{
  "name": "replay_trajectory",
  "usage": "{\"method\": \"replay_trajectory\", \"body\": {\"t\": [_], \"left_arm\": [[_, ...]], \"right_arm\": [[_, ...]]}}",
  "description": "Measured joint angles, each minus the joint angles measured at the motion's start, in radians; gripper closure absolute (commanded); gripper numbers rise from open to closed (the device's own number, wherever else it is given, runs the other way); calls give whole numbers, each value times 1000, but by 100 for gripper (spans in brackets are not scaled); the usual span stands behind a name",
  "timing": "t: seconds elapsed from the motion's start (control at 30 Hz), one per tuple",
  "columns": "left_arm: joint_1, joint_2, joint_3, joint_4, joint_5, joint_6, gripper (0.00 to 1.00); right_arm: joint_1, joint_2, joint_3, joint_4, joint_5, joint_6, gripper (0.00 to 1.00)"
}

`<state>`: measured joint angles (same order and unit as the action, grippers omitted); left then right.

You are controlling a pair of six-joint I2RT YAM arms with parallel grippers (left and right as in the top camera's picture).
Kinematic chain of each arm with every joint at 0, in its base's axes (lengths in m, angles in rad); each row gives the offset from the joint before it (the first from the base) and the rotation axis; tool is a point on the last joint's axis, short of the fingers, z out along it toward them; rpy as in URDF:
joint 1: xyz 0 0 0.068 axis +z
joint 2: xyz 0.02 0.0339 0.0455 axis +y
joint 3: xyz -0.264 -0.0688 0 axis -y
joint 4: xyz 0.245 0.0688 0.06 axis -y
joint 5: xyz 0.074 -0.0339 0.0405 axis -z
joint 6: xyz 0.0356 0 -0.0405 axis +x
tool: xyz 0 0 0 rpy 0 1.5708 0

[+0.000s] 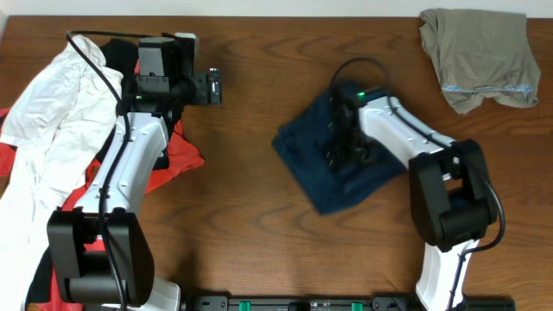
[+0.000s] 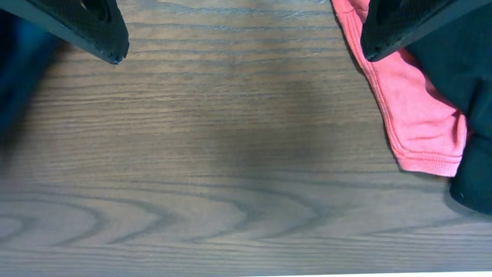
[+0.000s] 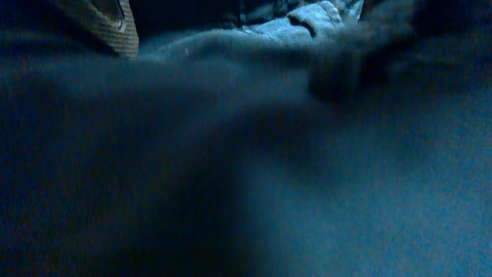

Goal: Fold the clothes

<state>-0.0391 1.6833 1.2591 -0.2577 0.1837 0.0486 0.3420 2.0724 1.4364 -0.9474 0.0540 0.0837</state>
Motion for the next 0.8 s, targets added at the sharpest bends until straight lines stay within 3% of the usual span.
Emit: {"method": "replay_trajectory", "body": {"t": [0.13,0.23,0.53,0.8], "left_arm": [[0,0,0,3,0,0,2],[0,0,0,3,0,0,2],[0,0,0,3,0,0,2],[0,0,0,3,0,0,2]], "right_arm": [[-53,2,2,276,115,-76,11],[-78,2,14,381,153,-120,11],[-56,-14,205,276,11,-191,13],[4,-3,225,309,-80,-193,13]]}}
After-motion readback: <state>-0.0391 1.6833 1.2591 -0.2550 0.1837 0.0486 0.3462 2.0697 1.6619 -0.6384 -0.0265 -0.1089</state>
